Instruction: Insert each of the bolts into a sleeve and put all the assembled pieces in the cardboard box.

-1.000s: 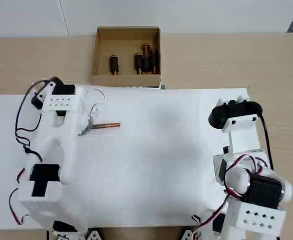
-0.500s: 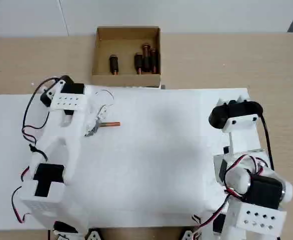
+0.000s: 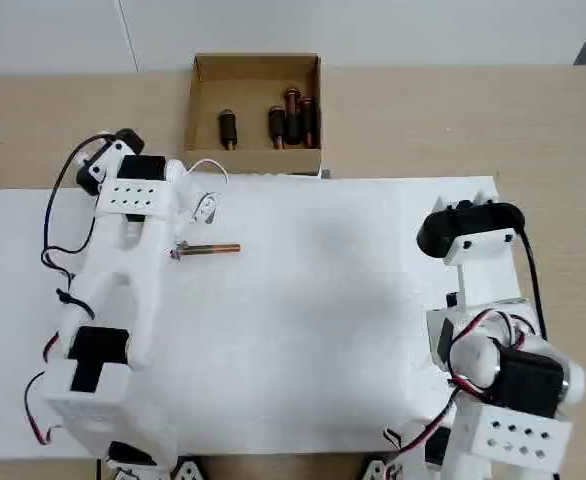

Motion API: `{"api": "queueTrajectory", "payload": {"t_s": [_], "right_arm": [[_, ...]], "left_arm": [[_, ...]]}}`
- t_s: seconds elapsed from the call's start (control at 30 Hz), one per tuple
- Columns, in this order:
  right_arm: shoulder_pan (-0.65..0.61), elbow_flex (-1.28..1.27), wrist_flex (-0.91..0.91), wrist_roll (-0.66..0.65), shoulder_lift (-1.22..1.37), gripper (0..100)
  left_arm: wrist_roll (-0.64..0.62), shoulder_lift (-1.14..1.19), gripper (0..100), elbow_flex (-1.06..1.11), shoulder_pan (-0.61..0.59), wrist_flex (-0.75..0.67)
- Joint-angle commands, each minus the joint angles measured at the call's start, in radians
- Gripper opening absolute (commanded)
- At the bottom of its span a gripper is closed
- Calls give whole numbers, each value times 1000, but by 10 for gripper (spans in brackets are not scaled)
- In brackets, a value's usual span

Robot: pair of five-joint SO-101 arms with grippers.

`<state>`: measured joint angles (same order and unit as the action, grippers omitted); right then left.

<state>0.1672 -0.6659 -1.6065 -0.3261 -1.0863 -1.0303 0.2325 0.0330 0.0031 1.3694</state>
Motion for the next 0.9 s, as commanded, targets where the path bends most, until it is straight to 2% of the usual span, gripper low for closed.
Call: {"api": "queueTrajectory", "payload": {"t_s": [0.0,0.2,0.53,0.87], "right_arm": [[4,5,19,9,-7,4],[4,5,15,9,-7,4],[4,5,19,9,-7,4],[4,-15,21,9,-7,4]], "left_arm": [[3,34,162,-39,5,-17],[2,75,153,-39,5,-14],[2,164,66,-38,-3,-21],[2,193,68,-97,6,11]]}}
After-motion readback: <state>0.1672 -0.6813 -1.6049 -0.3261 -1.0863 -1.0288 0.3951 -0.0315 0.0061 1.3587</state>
